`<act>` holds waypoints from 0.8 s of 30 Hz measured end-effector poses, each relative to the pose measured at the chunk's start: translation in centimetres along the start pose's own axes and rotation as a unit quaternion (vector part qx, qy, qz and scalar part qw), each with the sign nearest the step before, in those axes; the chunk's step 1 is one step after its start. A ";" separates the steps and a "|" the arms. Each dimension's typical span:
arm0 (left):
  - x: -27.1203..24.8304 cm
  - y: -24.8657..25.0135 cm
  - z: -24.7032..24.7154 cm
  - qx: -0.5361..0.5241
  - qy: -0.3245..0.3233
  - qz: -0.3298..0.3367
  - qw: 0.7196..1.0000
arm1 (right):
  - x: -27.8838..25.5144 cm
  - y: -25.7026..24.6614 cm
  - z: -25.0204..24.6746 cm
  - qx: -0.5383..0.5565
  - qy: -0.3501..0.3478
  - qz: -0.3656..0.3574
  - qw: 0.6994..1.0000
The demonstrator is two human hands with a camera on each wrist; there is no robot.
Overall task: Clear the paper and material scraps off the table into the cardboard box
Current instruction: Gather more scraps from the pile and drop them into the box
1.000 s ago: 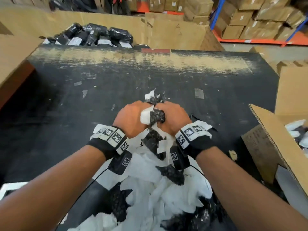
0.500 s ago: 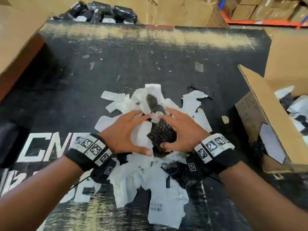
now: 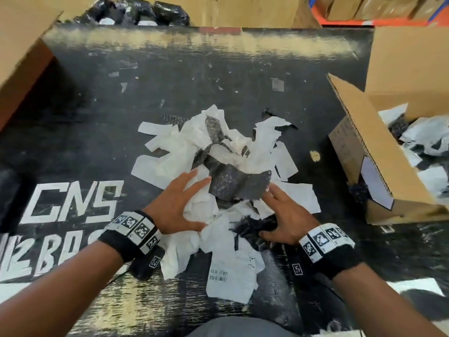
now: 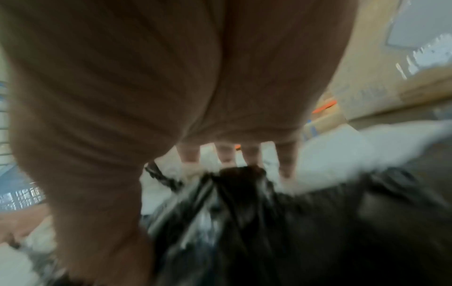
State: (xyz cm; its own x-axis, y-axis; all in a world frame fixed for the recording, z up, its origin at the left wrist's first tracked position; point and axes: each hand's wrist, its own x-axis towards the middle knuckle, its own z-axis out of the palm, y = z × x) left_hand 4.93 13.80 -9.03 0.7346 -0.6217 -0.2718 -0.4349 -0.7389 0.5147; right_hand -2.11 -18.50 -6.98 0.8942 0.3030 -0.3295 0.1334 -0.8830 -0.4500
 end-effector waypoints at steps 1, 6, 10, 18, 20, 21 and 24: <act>0.1 0.3 -0.1 -0.006 -0.006 -0.004 1.000 | -0.1 0.0 0.3 0.007 0.010 0.004 1.000; -0.8 1.6 -3.3 -0.036 0.031 -0.028 0.998 | -2.7 -0.5 -4.0 0.035 0.086 0.023 0.995; -1.3 1.9 -5.4 -0.028 0.066 -0.052 0.996 | -4.7 -2.2 -8.6 0.041 0.164 -0.009 0.986; 3.8 3.2 -3.6 0.143 -0.056 -0.041 0.987 | 2.6 -4.3 -3.7 -0.203 -0.075 -0.032 0.976; 5.2 2.7 -3.0 0.146 -0.086 -0.062 0.984 | 4.9 -3.6 -3.1 -0.189 -0.082 -0.021 0.978; 5.7 2.4 -2.7 0.150 -0.099 -0.068 0.981 | 5.9 -3.5 -3.1 -0.176 -0.081 -0.018 0.981; 6.3 1.8 -2.0 0.183 -0.128 -0.071 0.972 | 8.1 -3.6 -3.2 -0.165 -0.080 -0.015 0.983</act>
State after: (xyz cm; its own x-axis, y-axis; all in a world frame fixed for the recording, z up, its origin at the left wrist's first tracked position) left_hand 9.86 9.08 -8.19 0.6680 -0.5158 -0.5363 -0.5283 -0.8364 0.1464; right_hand 6.05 -14.04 -5.36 0.8133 0.3590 -0.4579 0.3129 -0.9333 -0.1761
